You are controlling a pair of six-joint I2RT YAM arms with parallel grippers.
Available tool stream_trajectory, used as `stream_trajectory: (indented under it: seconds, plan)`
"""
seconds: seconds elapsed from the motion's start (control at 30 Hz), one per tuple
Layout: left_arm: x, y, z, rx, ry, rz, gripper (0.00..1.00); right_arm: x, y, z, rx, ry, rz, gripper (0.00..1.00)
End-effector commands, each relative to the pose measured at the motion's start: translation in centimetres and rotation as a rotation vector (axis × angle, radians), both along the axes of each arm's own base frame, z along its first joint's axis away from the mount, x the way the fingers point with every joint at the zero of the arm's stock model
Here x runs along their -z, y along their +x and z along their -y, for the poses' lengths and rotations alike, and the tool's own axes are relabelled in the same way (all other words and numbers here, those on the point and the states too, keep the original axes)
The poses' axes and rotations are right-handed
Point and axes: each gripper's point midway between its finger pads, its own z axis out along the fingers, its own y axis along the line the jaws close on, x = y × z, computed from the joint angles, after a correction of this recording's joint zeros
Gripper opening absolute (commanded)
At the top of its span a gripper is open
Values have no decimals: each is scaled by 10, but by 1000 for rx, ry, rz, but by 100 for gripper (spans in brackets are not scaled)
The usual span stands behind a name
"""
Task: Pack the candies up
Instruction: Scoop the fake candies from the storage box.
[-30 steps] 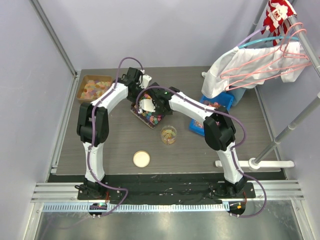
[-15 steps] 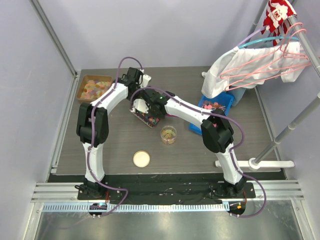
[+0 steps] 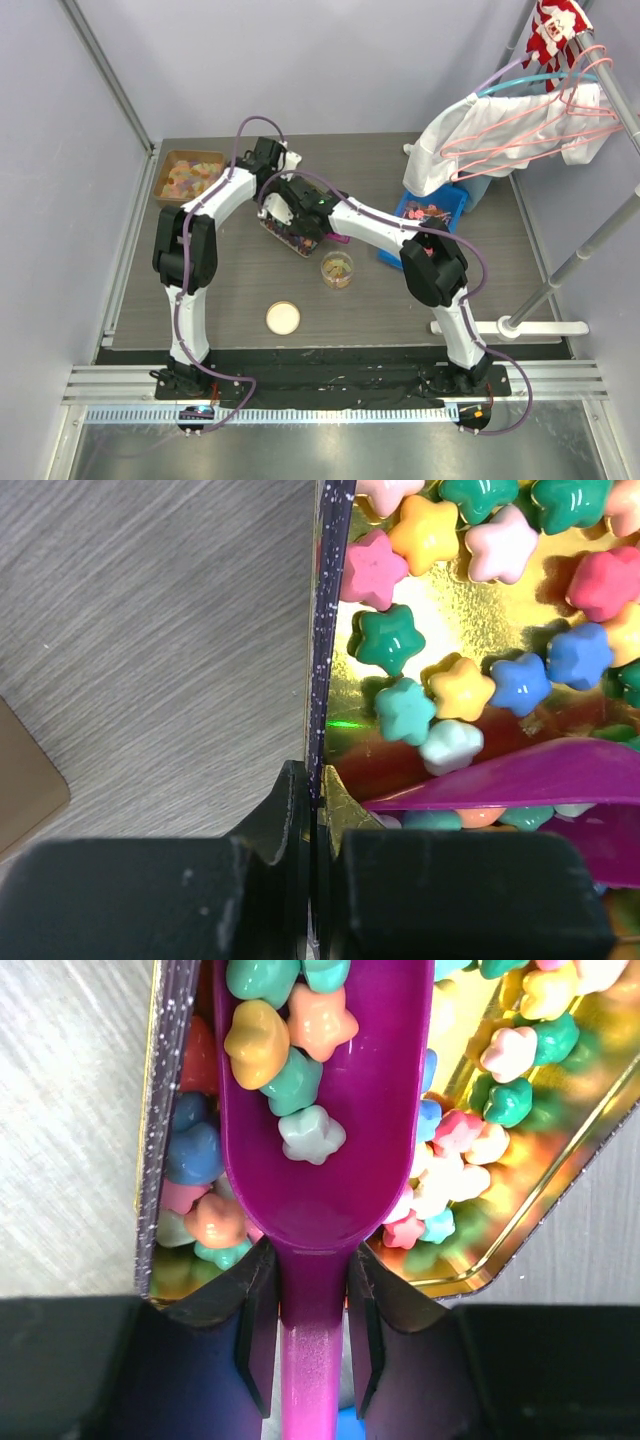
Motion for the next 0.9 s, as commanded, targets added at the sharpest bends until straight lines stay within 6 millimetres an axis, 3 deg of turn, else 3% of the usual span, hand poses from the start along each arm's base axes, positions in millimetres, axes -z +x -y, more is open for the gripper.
stream_trajectory:
  seconds: [0.0,0.33,0.5,0.63,0.8,0.87]
  plan:
    - [-60,17,16,-4,-141,154,0,-54,3,-1,54,180,28,1]
    - [-55,18,5,-15,-116,172,0,-81,28,55,128,127,114,1]
    - [-52,16,0,-22,-101,173,0,-86,25,70,115,106,99,1]
    - [-49,20,-10,-48,-105,166,0,-88,14,81,97,97,84,1]
    - [-41,22,-24,-81,-117,141,0,-102,-22,98,-4,62,22,1]
    - [-39,22,-31,-92,-108,140,0,-97,-37,111,-30,3,-20,1]
